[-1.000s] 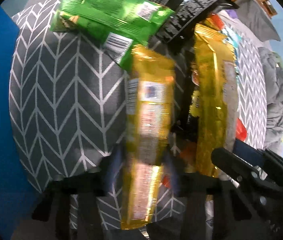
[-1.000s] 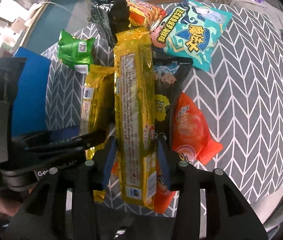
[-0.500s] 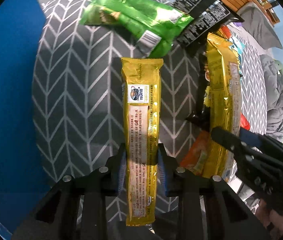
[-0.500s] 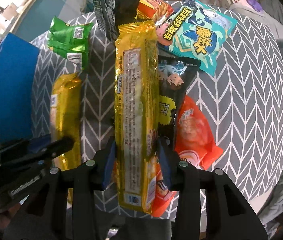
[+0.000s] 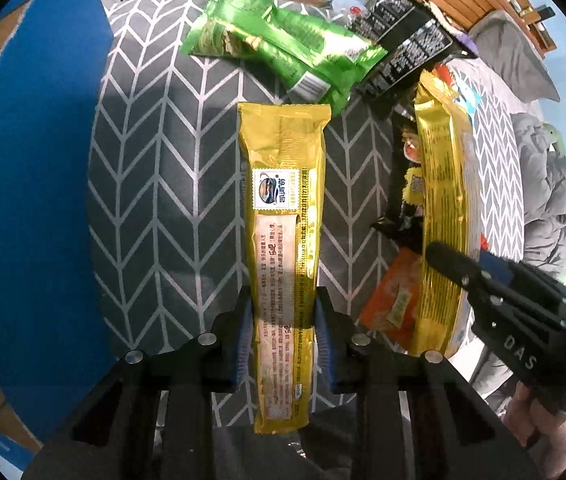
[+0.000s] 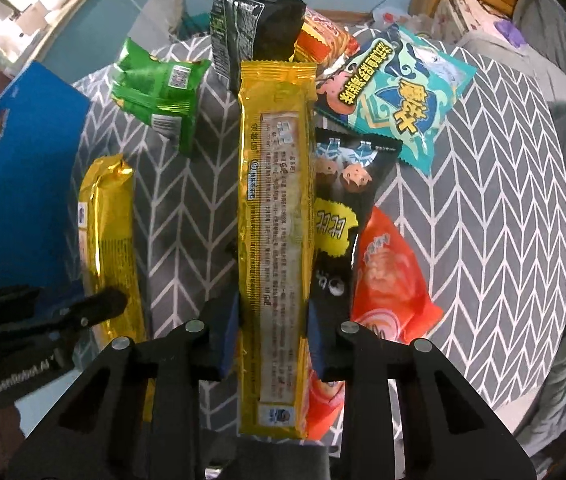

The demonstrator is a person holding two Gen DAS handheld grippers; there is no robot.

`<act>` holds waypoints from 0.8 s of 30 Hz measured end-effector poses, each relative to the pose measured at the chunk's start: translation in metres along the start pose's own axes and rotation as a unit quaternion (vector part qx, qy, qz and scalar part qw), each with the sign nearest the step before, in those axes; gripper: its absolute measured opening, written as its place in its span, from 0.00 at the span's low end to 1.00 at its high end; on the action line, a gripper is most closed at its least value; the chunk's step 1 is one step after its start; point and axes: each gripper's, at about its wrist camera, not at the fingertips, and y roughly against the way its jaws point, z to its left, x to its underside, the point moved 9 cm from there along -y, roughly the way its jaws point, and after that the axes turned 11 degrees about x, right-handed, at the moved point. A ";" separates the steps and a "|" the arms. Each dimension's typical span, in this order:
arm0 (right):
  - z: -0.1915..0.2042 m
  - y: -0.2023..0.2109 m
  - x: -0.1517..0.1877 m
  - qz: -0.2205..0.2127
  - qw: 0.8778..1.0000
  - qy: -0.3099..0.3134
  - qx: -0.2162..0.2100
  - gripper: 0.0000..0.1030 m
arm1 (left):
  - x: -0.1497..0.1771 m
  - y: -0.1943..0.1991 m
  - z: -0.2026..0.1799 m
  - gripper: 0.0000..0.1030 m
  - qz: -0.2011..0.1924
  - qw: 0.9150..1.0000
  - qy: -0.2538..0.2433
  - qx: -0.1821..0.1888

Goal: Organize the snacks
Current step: 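Grasp a yellow wafer bar with the right gripper while the left grasps another, then carry both yellow wafer bars over the cardboard box and lower them inside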

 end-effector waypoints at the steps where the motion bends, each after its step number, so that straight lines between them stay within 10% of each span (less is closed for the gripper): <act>1: -0.002 0.002 0.001 -0.001 1.000 -0.001 -0.003 0.26 | 0.000 0.003 0.001 0.28 -0.002 1.000 0.000 0.002; 24: -0.013 0.079 0.014 -0.047 0.999 0.009 -0.023 0.26 | -0.004 0.079 -0.008 0.28 -0.056 0.998 -0.025 0.011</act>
